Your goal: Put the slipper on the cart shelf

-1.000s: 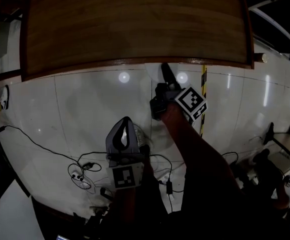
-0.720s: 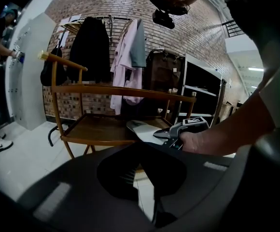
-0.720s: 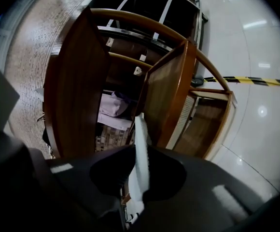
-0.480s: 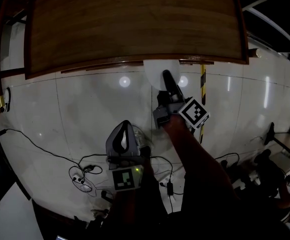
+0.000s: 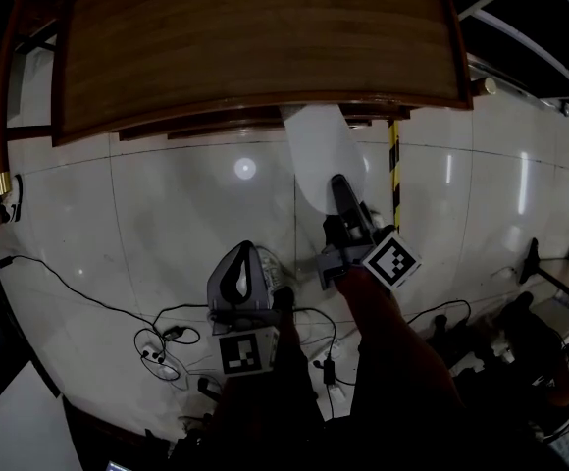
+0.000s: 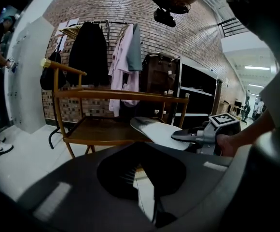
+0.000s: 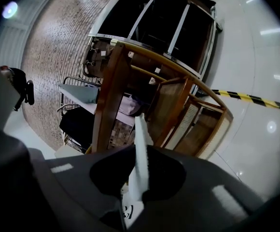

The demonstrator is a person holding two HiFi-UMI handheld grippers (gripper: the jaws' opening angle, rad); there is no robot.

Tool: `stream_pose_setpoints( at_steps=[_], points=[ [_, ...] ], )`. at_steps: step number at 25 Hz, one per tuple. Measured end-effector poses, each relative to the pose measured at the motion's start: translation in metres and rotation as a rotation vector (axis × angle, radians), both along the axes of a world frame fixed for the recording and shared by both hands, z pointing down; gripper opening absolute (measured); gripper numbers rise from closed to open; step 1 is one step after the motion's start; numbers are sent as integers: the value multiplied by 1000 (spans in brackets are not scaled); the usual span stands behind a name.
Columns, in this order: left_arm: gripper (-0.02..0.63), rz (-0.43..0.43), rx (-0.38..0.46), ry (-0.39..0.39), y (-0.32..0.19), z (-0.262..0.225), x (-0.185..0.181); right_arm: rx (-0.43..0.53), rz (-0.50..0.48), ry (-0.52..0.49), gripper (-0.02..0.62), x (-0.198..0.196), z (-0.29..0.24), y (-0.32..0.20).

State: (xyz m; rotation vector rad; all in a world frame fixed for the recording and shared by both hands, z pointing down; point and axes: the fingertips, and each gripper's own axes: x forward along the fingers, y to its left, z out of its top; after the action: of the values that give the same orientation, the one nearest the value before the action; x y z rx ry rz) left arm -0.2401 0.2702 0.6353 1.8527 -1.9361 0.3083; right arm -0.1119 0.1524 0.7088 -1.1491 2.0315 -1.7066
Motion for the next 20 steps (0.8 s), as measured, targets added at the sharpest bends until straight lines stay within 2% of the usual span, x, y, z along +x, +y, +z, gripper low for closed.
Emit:
stream_pose_setpoints(
  at_steps=[8, 16, 20],
  points=[
    [15, 23, 28, 19, 7, -15, 13, 20, -28, 78, 52, 31, -16, 53],
    [15, 55, 55, 17, 14, -29, 22, 122, -107, 295, 52, 61, -52, 104],
    [15, 98, 67, 19, 19, -39, 26, 175, -188, 421, 52, 73, -73, 139]
  ],
)
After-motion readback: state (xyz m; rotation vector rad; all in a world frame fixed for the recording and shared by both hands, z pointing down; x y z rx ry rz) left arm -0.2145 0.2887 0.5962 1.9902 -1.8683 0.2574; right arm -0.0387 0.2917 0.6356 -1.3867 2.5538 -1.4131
